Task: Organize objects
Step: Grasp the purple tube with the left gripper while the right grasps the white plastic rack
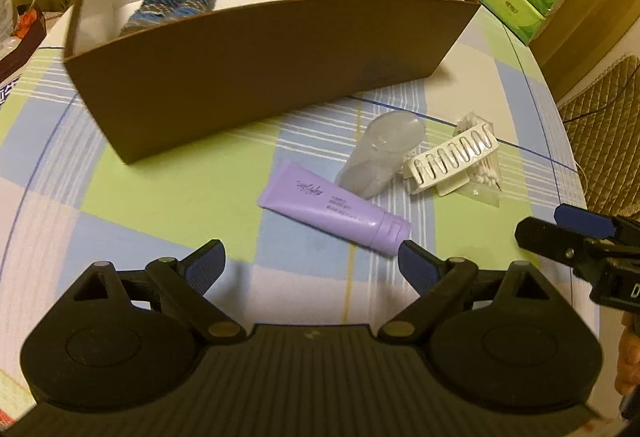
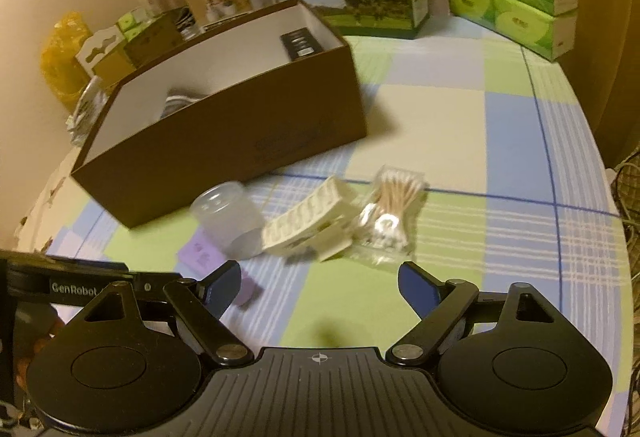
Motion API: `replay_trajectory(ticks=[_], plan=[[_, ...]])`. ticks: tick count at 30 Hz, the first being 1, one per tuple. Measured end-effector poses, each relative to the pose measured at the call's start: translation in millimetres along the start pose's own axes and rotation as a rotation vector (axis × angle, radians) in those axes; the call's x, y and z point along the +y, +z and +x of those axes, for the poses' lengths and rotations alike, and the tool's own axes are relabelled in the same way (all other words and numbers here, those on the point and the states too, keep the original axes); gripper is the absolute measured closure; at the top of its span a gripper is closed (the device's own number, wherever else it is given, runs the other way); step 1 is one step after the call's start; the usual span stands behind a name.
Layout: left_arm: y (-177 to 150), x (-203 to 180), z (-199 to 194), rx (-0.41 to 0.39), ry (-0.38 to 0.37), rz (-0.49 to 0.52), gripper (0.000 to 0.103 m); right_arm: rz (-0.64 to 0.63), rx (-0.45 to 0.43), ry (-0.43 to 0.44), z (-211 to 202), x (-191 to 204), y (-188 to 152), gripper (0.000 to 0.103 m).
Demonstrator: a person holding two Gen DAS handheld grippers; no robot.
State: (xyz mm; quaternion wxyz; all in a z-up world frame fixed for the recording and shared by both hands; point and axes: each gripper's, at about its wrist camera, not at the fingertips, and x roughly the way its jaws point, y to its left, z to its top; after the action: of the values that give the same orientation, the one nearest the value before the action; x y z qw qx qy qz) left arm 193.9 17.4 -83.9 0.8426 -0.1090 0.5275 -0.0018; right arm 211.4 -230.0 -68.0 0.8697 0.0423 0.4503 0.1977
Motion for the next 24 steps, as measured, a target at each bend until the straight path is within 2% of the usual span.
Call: replay_trajectory(ticks=[8,11,15,19,24], plan=[[14,-15,34,0.014,0.012,-0.040,0.012,0.017,-0.015,-0.015,10,-19,17,0.022],[19,-19,48,0.023,0.026,-0.055,0.012,0.005,-0.028,-0.012,15,-23,25,0.025],[21,-21,64,0.031,0.057,-0.058,0.012,0.002,-0.039,0.018,27,-28,40,0.043],[19,-20,67,0.004,0.101,-0.018,0.012,-0.004,-0.034,0.080,45,-28,55,0.060],[17,-5,64,-0.010,0.110,0.002,0.015,0.006,0.016,0.149,71,-29,65,0.069]])
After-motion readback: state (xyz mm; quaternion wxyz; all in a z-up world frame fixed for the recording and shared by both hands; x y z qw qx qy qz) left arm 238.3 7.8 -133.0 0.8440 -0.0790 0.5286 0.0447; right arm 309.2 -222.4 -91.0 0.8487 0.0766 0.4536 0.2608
